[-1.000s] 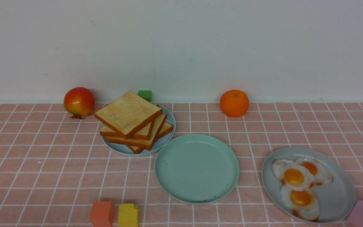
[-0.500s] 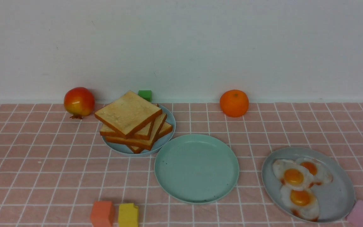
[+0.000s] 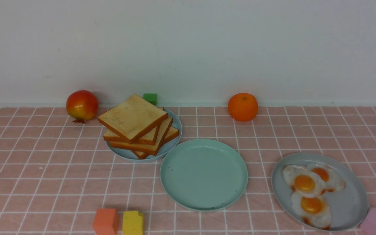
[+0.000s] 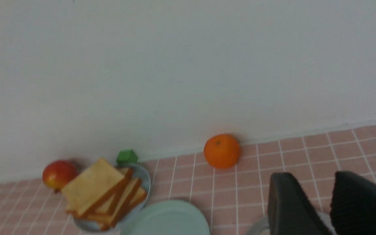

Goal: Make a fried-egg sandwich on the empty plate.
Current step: Use the left arm to grab a slice of bread

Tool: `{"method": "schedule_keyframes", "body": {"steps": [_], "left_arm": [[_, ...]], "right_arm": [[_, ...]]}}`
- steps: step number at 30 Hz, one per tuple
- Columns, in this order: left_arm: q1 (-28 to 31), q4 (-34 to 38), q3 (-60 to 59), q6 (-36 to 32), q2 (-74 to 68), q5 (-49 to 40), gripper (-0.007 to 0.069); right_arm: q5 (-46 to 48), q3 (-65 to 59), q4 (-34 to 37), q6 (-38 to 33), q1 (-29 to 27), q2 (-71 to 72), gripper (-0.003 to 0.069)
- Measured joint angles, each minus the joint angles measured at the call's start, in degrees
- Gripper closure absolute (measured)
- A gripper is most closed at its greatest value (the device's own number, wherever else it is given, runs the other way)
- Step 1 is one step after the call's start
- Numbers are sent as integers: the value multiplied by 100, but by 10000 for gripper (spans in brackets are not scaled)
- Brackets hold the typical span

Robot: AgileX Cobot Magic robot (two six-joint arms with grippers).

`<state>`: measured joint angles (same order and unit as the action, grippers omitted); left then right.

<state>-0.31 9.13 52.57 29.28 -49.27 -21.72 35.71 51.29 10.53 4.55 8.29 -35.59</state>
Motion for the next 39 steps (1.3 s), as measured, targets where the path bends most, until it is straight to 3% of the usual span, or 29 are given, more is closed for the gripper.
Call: {"method": "schedule_keyframes", "body": {"steps": [6,11,15,22,30,35,39], "left_arm": [[0,147,0,0,-939,-810,384],[0,345,84,-130,-2072,-1007,384],[0,701,752,-689,-3093,-1270,384],[0,1448,2285,-1663,-4632,-2027,384],[230,1935,4423,-2301,-6491,-2922,312],[556,2420,4970,-2848,-7128,-3136,240],[778,3303,5048,-3577,-7470,-3311,211]], "right_arm": [[-374,-739,-472,-6,1352,-54,419],[-118,-833,-474,45,1877,-341,419],[496,-833,-121,579,1939,-910,419],[778,-840,704,679,1939,-1497,411],[630,-840,1881,-679,1939,-1624,396],[616,-749,2036,-945,1939,-1624,396],[531,-613,2060,-1162,1939,-1624,395]]}}
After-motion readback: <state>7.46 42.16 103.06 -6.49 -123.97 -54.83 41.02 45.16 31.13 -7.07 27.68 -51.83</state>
